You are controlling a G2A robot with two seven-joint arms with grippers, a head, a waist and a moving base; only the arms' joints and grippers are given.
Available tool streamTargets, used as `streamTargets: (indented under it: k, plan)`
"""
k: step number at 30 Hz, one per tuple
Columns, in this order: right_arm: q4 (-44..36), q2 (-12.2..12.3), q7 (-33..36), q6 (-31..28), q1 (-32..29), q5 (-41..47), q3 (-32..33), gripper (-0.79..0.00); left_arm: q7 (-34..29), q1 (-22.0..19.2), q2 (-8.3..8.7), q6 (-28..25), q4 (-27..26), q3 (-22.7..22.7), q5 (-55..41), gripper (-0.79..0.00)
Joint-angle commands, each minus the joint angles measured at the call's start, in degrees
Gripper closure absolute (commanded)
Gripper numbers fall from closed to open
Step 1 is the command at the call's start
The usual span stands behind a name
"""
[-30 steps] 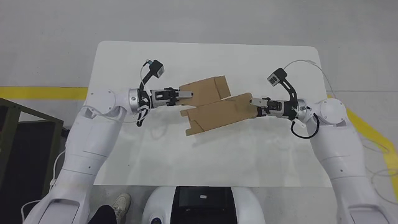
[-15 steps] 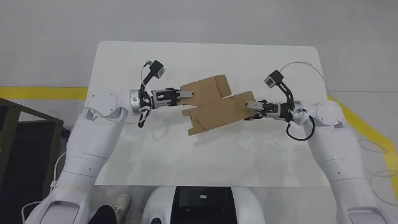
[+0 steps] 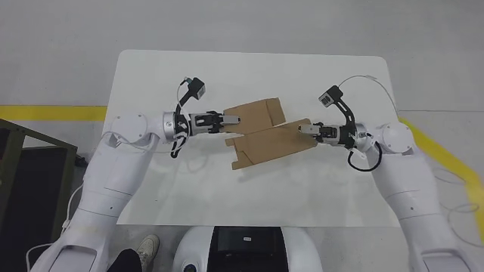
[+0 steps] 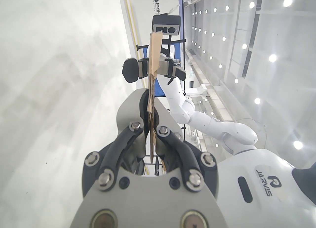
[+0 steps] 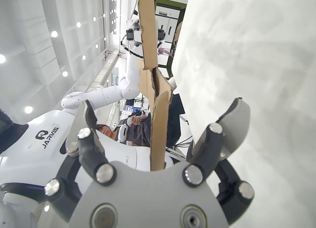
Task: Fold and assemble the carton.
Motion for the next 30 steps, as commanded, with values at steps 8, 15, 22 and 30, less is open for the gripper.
streamTargets:
  k: [8,15,22,30]
  plan:
    - [-1.9,0.5,0.7,0.7,0.2,-0.1,-2.0,-0.785,-0.3,-0.4,0.22,-0.2,0.1,0.8,-0.1,0.000]
    - [-1.7,0.8,0.4,0.4,0.3,-0.3,-3.1,-0.369,-0.3,-0.7,0.44,-0.1,0.4,1.0,-0.4,0.000]
    - [-2.0,1.1,0.3,0.3,0.4,0.2,-3.9,-0.286,-0.6,-1.0,0.69,-0.1,1.0,1.0,-1.0,0.000]
    - [-2.6,1.7,0.7,0.7,0.3,0.7,-4.5,-0.132,-0.7,-1.2,0.90,0.0,1.4,1.3,-1.5,0.000]
